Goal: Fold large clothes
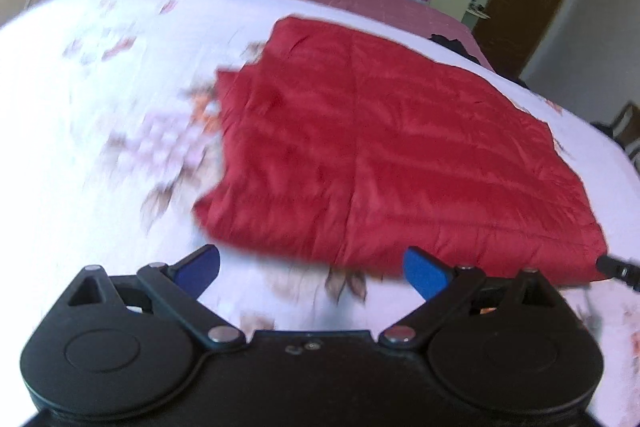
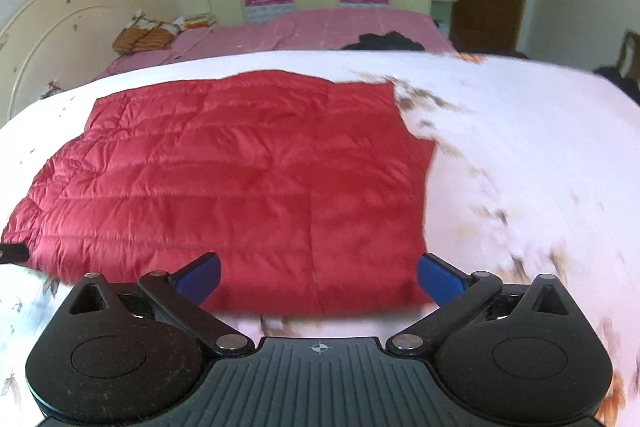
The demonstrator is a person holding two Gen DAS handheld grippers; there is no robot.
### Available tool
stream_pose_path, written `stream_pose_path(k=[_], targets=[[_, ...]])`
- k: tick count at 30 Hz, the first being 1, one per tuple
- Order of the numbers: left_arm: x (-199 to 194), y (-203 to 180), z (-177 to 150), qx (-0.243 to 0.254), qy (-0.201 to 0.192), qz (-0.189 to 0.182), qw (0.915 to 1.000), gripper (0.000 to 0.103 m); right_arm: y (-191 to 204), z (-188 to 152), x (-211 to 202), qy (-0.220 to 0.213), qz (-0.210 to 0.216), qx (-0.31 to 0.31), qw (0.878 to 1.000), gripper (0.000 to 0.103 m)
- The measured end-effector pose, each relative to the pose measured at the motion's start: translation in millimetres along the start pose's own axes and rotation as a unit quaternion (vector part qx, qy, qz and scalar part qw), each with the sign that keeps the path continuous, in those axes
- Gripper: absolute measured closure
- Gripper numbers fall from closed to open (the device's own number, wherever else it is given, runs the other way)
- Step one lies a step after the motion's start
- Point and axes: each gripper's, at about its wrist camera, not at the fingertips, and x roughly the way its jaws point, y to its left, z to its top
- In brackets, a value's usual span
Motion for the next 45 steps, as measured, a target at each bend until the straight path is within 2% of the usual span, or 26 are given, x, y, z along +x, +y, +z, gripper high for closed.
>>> stream_pose_path(k=[6, 9, 14, 20, 21, 22, 23, 25, 26, 27, 28, 29, 31, 32, 34, 37, 45], targets=[[16, 31, -10, -0.107, 0.03, -0.054, 0.9923, 0.005, -17, -25, 6, 0.045, 0.012, 0.05, 0.998, 0.0], [26, 38, -11, -0.148, 0.02, -0.072, 0.9861, 0.004, -25, -29, 14, 0.054, 0.034, 0.088, 0.994, 0.0], [39, 47, -2, -0.18, -0.006, -0.088, 0.9798, 0.003, -34, -23, 34, 0.058, 0.064, 0.14, 0.986, 0.0], [55, 51, 12, -0.205, -0.027, -0.11, 0.9723, 0.004, -46, -9, 55, 0.032, 0.095, 0.202, 0.974, 0.0], [55, 51, 12, -0.209, -0.031, -0.111, 0.9711, 0.008, -48, -7, 58, 0.028, 0.098, 0.214, 0.971, 0.0], [55, 51, 13, -0.213, -0.037, -0.109, 0.9702, 0.018, -50, -4, 62, 0.025, 0.1, 0.225, 0.969, 0.0], [57, 52, 13, -0.219, -0.041, -0.105, 0.9693, 0.022, -50, -2, 66, 0.021, 0.099, 0.229, 0.968, 0.0], [59, 55, 14, -0.227, -0.047, -0.098, 0.9678, 0.036, -46, 2, 70, 0.015, 0.092, 0.228, 0.969, 0.001], [61, 56, 15, -0.228, -0.048, -0.098, 0.9675, 0.037, -44, 3, 71, 0.011, 0.088, 0.225, 0.97, 0.001], [61, 56, 15, -0.229, -0.048, -0.098, 0.9673, 0.041, -41, 3, 72, 0.009, 0.085, 0.222, 0.971, 0.007], [62, 57, 16, -0.23, -0.047, -0.095, 0.9673, 0.049, -39, 4, 72, 0.006, 0.081, 0.218, 0.973, 0.025], [61, 58, 16, -0.232, -0.045, -0.095, 0.9669, 0.053, -39, 5, 72, 0.006, 0.082, 0.22, 0.972, 0.031], [63, 60, 17, -0.241, -0.037, -0.099, 0.9648, 0.066, -43, 5, 73, 0.009, 0.092, 0.237, 0.967, 0.048], [63, 60, 17, -0.243, -0.035, -0.098, 0.9645, 0.067, -45, 5, 74, 0.01, 0.094, 0.243, 0.965, 0.052], [62, 59, 21, -0.239, -0.033, -0.096, 0.9657, 0.074, -46, 7, 73, 0.013, 0.096, 0.242, 0.965, 0.067], [57, 59, 26, -0.233, -0.033, -0.097, 0.9671, 0.08, -45, 13, 66, 0.011, 0.098, 0.227, 0.969, 0.076], [24, 63, 20, -0.206, -0.033, -0.096, 0.9732, 0.084, -35, 6, 30, 0.012, 0.102, 0.2, 0.974, 0.078]])
